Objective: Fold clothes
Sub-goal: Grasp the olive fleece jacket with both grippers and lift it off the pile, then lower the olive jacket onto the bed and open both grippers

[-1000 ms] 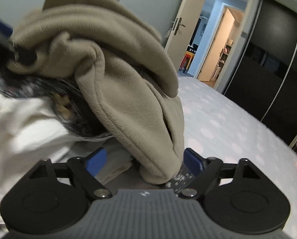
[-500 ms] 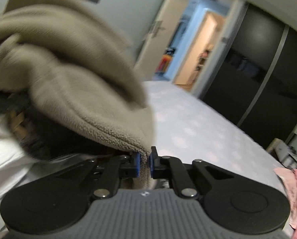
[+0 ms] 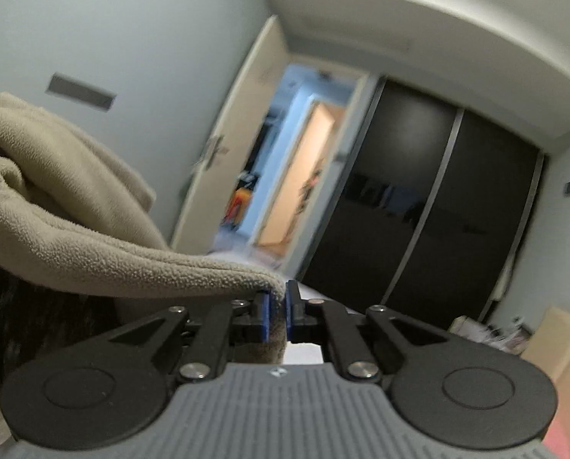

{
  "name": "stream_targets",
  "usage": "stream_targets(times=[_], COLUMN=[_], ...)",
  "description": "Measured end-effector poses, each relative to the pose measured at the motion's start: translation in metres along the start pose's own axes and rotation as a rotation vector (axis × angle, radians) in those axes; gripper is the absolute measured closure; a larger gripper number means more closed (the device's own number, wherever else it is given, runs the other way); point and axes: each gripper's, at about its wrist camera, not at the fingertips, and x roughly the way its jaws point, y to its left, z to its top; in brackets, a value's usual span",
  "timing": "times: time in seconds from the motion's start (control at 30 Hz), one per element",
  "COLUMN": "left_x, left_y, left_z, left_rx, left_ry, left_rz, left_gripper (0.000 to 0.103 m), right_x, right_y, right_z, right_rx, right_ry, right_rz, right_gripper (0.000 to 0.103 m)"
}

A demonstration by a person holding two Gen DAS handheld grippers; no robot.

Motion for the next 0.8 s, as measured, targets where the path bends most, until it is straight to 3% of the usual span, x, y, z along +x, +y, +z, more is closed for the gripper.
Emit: stream_targets(times=[0.1, 0.2, 0.37, 0.47, 0.63, 0.8], left_x=[-0.016, -0.020, 0.000, 0.004, 0.011, 0.045], left_y=[-0.025, -0.051, -0.098, -0.114, -0.142, -0.136], left_z=[0.017, 0.018, -0.016, -0.044, -0.090, -0.115], left_rx=[0.012, 0.027, 0.067, 0.142, 0.266, 0.260], left_ry=[-0.024, 0.001, 0.128, 0.170, 0.240, 0.322], left_rz=[-0.095, -0.215, -0.484, -0.538, -0.627, -0.557], left_gripper=[0.092, 0.092, 0.088, 0.079, 0.079, 0.073], right_x=[-0.020, -0.035, -0.054, -0.054, -0.056, -0.061], right_y=[-0.047, -0.091, -0.152, -0.178, -0.235, -0.253], right_z=[0.012, 0.009, -0.034, -0.084, -0.183, -0.278], right_rx=[0.029, 0.041, 0.046, 0.049, 0.098, 0.172], right_ry=[-0.022, -0.006, 0.081, 0.179, 0.403, 0.638], right_rz=[-0.084, -0.157, -0.278, -0.344, -0.472, -0.454], right_gripper=[0.095, 0.095, 0.095, 0.095, 0.094, 0.094])
